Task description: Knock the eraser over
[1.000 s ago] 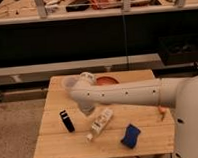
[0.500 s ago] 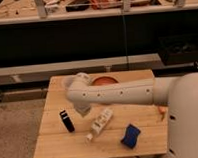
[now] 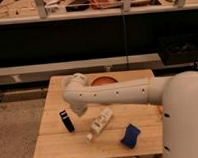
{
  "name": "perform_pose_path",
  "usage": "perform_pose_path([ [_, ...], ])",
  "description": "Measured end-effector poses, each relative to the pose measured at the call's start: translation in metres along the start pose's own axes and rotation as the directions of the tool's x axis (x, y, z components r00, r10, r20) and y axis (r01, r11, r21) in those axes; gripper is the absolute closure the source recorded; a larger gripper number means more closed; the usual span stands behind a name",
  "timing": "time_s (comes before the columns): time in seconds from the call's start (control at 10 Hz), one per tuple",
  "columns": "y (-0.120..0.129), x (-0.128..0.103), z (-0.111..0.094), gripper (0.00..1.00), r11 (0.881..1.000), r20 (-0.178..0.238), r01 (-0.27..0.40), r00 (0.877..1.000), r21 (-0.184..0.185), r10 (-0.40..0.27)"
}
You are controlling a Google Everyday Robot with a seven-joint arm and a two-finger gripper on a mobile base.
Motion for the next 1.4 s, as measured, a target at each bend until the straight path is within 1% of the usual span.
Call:
perform_pose_path([
  [0.1,-0.011,-0.013,0.002,0.96,1.000,0.004,0.019,1.000,0.004,-0.019],
  [0.4,-0.019,-0.021,0.005,0.96,0.998,0.010,0.062,0.998,0.012,-0.062],
  [0.8,-0.045,-0.051,0.009,0.96,0.991,0.020,0.127,0.992,0.034,-0.127],
  [1.0,-0.049,-0.051,0.010,0.96,0.987,0.021,0.154,0.988,0.043,-0.155],
  [1.3,-0.058,-0.059,0.012,0.96,0.985,0.024,0.165,0.986,0.055,-0.167],
  [1.4,-0.058,-0.071,0.013,0.96,0.981,0.028,0.186,0.982,0.063,-0.188],
])
